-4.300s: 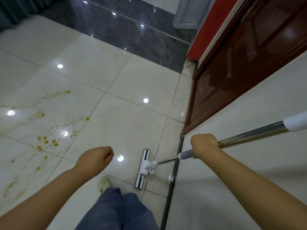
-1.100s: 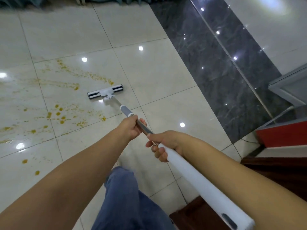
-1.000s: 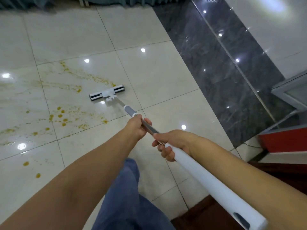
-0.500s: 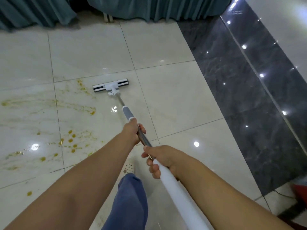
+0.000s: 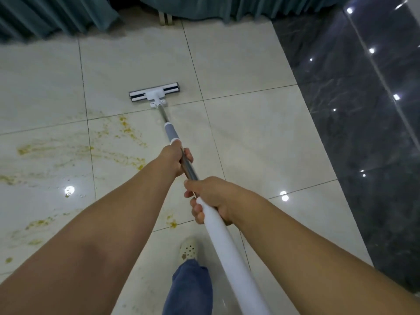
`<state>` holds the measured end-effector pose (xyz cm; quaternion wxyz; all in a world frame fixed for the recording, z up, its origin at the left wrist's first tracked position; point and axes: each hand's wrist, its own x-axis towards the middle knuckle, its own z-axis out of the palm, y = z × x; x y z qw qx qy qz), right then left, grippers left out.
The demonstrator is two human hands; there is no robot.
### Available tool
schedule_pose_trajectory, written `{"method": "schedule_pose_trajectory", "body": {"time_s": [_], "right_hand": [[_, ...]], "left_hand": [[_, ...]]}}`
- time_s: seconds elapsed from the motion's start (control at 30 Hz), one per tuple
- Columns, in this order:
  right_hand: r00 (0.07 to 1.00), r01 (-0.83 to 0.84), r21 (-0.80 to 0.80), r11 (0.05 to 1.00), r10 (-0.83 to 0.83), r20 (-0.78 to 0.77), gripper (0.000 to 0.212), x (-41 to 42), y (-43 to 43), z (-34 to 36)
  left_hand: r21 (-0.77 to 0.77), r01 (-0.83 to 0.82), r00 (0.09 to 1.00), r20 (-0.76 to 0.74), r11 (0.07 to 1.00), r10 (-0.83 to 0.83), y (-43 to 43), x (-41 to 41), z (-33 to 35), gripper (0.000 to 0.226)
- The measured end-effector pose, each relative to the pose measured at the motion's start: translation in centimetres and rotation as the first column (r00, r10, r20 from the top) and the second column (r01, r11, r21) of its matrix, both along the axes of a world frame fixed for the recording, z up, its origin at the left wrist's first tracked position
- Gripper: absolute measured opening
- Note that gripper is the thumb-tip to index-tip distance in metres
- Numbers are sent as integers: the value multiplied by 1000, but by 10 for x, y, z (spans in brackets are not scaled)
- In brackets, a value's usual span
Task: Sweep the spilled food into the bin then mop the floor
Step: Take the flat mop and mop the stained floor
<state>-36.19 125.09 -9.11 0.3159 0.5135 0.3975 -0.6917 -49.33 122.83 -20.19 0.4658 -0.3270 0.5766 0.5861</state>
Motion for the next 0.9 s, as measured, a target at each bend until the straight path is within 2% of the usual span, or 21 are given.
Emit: {"method": "schedule_pose_trajectory", "body": {"time_s": [0.3,0.5,0.63,0.8,0.9], "right_hand": [[993,-110,47,993,108,56,23,122,4,23],[974,-219,9,976,218,57,20,260,-16,46],[953,-292,3,956,291,84,20,366,-22,62],[928,-339,-102,935,350,125,22,485,-29,95],[913,-363,-142,921,382,140,23,523,-36,102]], "left_hand": [[102,-36,996,83,994,27,-16,124,19,30],[152,-95,983,169,984,68,-52,263,50,32],[132,-82,979,196,988,55,-72,371,65,37],[140,-159,934,343,977,103,-97,496,75,31],[151,-183,907,407,971,108,-111,538,77,31]]}}
